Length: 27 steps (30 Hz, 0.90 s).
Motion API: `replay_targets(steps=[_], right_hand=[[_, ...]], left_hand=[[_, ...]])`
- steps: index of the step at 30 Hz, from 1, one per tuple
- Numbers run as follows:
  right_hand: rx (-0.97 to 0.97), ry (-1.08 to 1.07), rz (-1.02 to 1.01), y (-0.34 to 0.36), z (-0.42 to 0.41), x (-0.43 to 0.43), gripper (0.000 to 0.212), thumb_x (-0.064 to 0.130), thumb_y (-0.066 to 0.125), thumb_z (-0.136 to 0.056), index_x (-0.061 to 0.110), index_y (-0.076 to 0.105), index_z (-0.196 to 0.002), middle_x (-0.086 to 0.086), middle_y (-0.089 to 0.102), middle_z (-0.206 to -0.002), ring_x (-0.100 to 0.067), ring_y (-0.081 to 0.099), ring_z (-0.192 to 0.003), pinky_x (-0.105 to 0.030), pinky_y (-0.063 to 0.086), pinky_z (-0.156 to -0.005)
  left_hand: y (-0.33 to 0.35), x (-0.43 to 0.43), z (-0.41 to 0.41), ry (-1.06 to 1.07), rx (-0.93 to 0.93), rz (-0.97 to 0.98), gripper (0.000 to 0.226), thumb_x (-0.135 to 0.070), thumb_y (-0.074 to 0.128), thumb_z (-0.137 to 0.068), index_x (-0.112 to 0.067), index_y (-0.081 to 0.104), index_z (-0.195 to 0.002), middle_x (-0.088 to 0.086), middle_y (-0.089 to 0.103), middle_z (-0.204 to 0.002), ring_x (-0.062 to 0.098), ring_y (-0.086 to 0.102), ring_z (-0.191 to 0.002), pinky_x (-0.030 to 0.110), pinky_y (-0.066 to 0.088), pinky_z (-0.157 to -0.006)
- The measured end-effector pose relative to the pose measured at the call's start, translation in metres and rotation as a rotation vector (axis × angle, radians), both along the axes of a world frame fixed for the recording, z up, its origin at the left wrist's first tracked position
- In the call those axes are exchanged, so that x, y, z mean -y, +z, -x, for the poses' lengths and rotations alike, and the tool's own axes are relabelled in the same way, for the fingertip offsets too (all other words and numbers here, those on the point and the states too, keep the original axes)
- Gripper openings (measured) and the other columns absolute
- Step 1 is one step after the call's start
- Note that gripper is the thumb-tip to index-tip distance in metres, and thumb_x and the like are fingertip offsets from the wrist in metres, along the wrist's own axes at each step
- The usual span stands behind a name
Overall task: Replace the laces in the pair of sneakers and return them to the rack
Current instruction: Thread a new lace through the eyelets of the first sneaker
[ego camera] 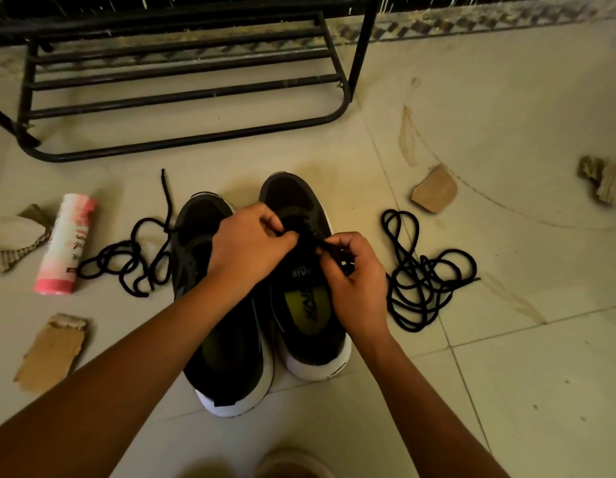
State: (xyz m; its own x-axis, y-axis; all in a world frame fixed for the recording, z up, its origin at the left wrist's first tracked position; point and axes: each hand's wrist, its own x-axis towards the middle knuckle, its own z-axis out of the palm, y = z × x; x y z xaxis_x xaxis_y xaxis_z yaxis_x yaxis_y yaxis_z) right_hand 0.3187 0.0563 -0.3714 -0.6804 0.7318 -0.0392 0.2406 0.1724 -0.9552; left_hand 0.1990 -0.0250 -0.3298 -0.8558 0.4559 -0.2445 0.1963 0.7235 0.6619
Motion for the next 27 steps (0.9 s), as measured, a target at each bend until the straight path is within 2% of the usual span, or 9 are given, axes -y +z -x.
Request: replay_targets(steps=[3, 5, 7, 10, 12, 15, 21, 27], right_hand=[[-0.025, -0.034, 0.081, -0.001, 0.001, 0.001, 0.013, 0.008, 0.061, -0.088, 0.016, 0.062, -0.097, 0.0, 0.064, -0.095, -0.004, 0.061, -0.085, -0.017, 0.051, -0.072], [-0.047, -0.047, 0.108, -0.001, 0.0, 0.0, 0.013, 0.007, 0.06, -0.088, 0.019, 0.061, -0.094, 0.003, 0.064, -0.091, -0.003, 0.06, -0.083, -0.019, 0.053, -0.07], [-0.053, -0.052, 0.121, 0.0, 0.0, -0.001, 0.014, 0.007, 0.06, -0.088, 0.02, 0.062, -0.094, 0.003, 0.064, -0.09, -0.003, 0.06, -0.083, -0.023, 0.054, -0.071], [-0.053, -0.056, 0.133, -0.002, 0.001, 0.0, 0.013, 0.007, 0.061, -0.088, 0.015, 0.064, -0.097, -0.001, 0.065, -0.095, -0.008, 0.063, -0.087, -0.031, 0.056, -0.076], [-0.057, -0.064, 0.153, -0.004, 0.001, 0.0, 0.014, 0.01, 0.063, -0.087, 0.016, 0.065, -0.1, -0.004, 0.066, -0.098, -0.016, 0.064, -0.091, -0.039, 0.057, -0.078], [-0.031, -0.072, 0.144, -0.007, 0.001, -0.001, 0.015, 0.016, 0.065, -0.086, 0.02, 0.066, -0.1, -0.001, 0.066, -0.099, -0.02, 0.065, -0.089, -0.048, 0.056, -0.074], [-0.049, -0.083, 0.21, -0.004, 0.001, -0.001, 0.014, 0.014, 0.068, -0.084, 0.025, 0.069, -0.092, 0.002, 0.07, -0.089, -0.023, 0.067, -0.086, -0.048, 0.056, -0.077], [-0.069, -0.082, 0.218, 0.0, 0.001, 0.0, 0.011, 0.008, 0.068, -0.084, 0.017, 0.068, -0.091, 0.001, 0.069, -0.085, -0.02, 0.067, -0.083, -0.048, 0.056, -0.077]], left_hand=[[0.001, 0.009, 0.009, -0.038, 0.151, -0.095, 0.021, -0.039, 0.074, -0.075, -0.021, 0.063, -0.074, -0.006, 0.062, -0.068, 0.003, 0.057, -0.06, 0.017, 0.041, -0.057], [0.006, 0.014, 0.014, -0.127, 0.245, -0.101, 0.015, -0.035, 0.071, -0.079, -0.021, 0.067, -0.079, -0.006, 0.065, -0.072, -0.002, 0.059, -0.062, 0.013, 0.043, -0.059], [0.01, 0.019, 0.022, -0.221, 0.234, -0.075, 0.002, -0.027, 0.07, -0.081, -0.026, 0.069, -0.081, -0.009, 0.069, -0.079, -0.002, 0.061, -0.075, 0.012, 0.042, -0.068], [0.012, 0.022, 0.028, -0.284, 0.173, -0.074, 0.012, -0.02, 0.071, -0.081, -0.032, 0.069, -0.079, -0.017, 0.068, -0.081, -0.003, 0.061, -0.083, 0.011, 0.043, -0.079], [0.011, 0.022, 0.028, -0.281, 0.152, -0.077, 0.015, -0.019, 0.07, -0.082, -0.033, 0.069, -0.079, -0.02, 0.066, -0.081, -0.006, 0.059, -0.084, 0.011, 0.041, -0.081], [0.007, 0.021, 0.027, -0.265, 0.139, -0.084, 0.012, -0.017, 0.067, -0.084, -0.028, 0.071, -0.082, -0.019, 0.065, -0.081, -0.006, 0.058, -0.083, 0.011, 0.041, -0.08], [0.006, 0.018, 0.026, -0.289, 0.094, -0.027, 0.011, -0.019, 0.064, -0.087, -0.029, 0.066, -0.082, -0.013, 0.064, -0.086, -0.001, 0.056, -0.085, 0.02, 0.038, -0.081], [0.008, 0.013, 0.027, -0.315, 0.014, -0.017, 0.008, -0.02, 0.063, -0.087, -0.023, 0.068, -0.093, -0.018, 0.059, -0.082, -0.004, 0.053, -0.077, 0.008, 0.035, -0.067]])
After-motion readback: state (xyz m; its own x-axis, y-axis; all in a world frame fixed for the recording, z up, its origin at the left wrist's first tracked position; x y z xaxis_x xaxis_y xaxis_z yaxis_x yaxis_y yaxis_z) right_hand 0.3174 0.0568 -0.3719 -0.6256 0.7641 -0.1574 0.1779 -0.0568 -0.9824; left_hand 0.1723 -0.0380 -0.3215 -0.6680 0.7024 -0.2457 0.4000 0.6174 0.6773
